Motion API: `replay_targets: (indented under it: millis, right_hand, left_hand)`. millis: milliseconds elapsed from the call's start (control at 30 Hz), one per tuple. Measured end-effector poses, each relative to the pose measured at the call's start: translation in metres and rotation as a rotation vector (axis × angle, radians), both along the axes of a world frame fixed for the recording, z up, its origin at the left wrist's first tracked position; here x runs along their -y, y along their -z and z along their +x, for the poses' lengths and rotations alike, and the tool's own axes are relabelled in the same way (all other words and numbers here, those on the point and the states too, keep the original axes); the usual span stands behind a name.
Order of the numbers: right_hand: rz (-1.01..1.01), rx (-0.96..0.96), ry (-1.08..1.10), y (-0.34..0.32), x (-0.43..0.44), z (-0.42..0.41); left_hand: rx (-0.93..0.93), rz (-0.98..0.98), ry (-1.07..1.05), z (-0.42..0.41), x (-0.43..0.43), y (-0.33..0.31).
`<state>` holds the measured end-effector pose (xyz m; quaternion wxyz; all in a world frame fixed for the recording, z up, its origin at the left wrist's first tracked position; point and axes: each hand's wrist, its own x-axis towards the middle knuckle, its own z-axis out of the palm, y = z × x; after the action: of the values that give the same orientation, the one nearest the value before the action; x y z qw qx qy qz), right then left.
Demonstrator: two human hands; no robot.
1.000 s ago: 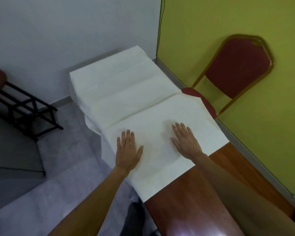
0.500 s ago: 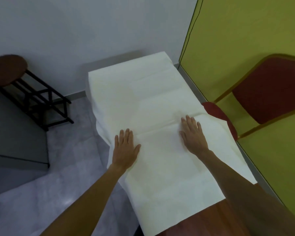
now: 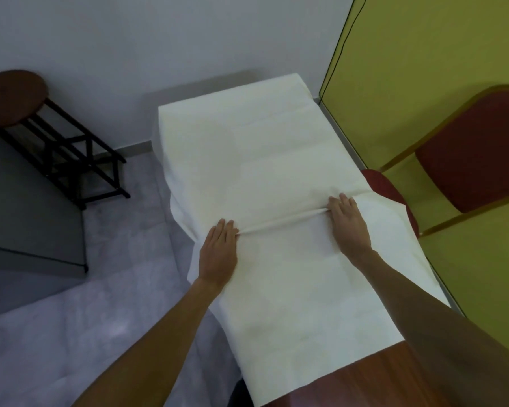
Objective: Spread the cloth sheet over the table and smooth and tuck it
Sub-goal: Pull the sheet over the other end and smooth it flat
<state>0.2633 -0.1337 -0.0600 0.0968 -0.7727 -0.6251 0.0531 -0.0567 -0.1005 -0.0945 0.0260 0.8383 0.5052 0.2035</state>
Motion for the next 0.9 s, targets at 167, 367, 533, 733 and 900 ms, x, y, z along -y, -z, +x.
replay_targets:
  millis: [167,367,533,733,900]
  right_hand:
    - [0.138,0.039,-0.026,-0.024,0.031,0.005]
    - [0.217,0.082,-0.083,-0.069,0.095,0.008]
    - [0.168,0.123,-0.067,-0.099,0.161,0.009]
    - [0.144,0.178,-0.072,-0.125,0.234,0.01]
    - [0.156,0.191,-0.081,-0.124,0.276,0.013]
  left_hand:
    - [0.056,0.038,0.053,-0.006,0.027,-0.029]
    - [0.05,0.083,0.068,-0.007,0.087,-0.067]
    - [0.043,0.111,0.118,-0.008,0.157,-0.091]
    - [0.031,0.071,0.117,-0.006,0.235,-0.109]
    - [0.028,0.057,0.109,-0.005,0.29,-0.114]
